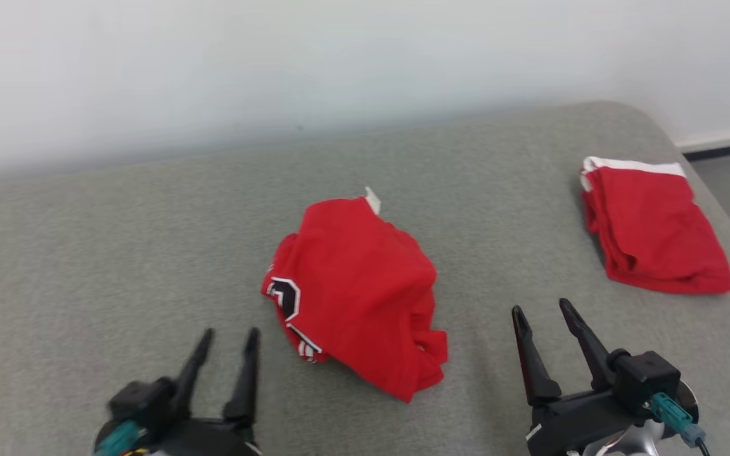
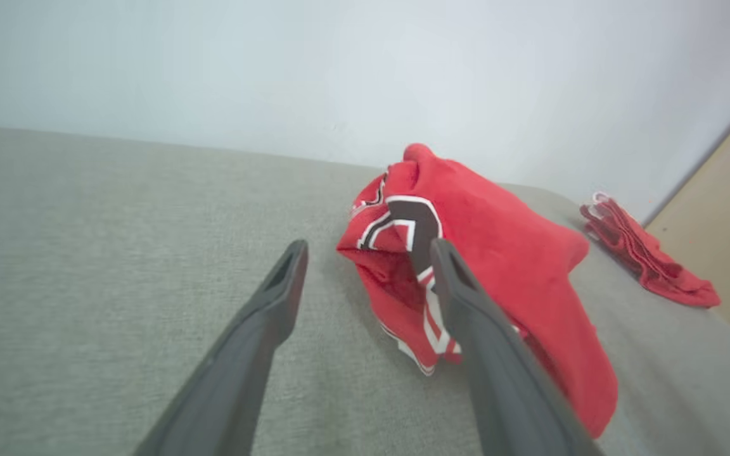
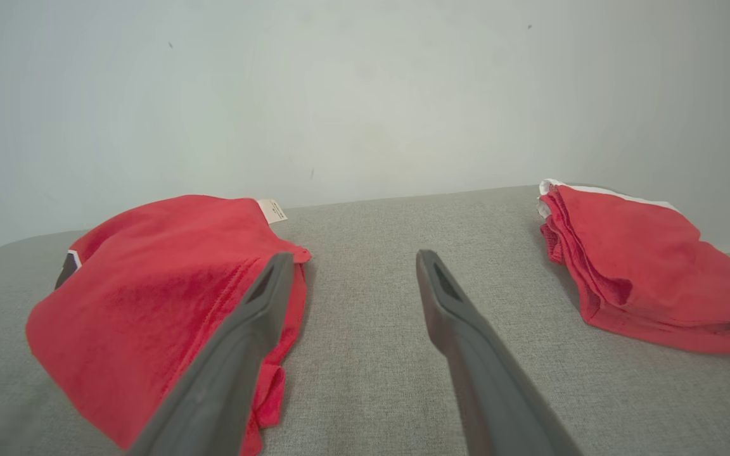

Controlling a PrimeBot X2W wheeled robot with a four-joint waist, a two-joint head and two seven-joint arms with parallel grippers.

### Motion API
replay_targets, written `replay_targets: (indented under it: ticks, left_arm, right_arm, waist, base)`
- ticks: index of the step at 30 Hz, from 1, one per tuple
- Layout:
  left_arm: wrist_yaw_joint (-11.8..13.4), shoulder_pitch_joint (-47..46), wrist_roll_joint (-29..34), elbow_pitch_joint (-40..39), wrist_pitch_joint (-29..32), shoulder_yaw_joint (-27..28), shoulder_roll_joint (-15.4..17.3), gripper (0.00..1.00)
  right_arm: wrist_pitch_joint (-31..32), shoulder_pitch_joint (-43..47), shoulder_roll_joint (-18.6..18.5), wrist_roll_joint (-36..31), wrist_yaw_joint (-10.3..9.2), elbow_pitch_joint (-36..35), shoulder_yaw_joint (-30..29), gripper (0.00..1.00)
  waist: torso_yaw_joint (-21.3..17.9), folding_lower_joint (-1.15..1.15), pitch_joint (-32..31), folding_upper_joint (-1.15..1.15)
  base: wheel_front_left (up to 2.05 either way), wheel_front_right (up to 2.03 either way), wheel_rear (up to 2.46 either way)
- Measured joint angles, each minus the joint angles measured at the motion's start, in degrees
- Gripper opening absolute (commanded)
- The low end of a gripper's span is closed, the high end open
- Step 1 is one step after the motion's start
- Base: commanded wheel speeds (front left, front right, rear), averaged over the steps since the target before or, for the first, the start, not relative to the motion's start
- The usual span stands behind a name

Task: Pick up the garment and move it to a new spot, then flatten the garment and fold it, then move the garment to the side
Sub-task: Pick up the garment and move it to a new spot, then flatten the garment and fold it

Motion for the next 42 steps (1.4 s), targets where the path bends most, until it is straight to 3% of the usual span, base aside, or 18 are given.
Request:
replay_targets:
  ticks: [5,16,23,42]
  left_arm:
    - [0.9,8.1,2.4,-9.5,-0.2,9.9,-1.3,1.0]
    - [-3.9,17.7,10.3,-16.4,-0.2,21.1,-5.5,1.0]
    - [-5.7,19.7,12.4,-16.6,-0.2,23.8,-5.9,1.0]
    - [-6.3,21.0,14.6,-16.3,-0.2,25.7,-7.8,1.0]
  right_arm:
    - [-0.3,1.1,0.0,0.0,0.0,0.5,-0.8,1.0]
    - [-2.2,3.1,0.0,0.3,0.0,3.2,-2.3,1.0]
    - [-2.5,3.2,0.0,0.3,0.0,4.5,-2.7,1.0]
    - [-1.9,3.5,0.0,-0.1,0.0,5.5,-3.3,1.0]
  waist:
    - [3.6,0.0,-1.1,0.0]
    - [8.5,0.0,-3.4,0.0]
    - [8.6,0.0,-4.4,0.0]
    - [7.2,0.0,-4.1,0.0]
  base:
    - [0.0,0.0,0.0]
    - [0.0,0.0,0.0]
    - [0.0,0.0,0.0]
    - [0.0,0.0,0.0]
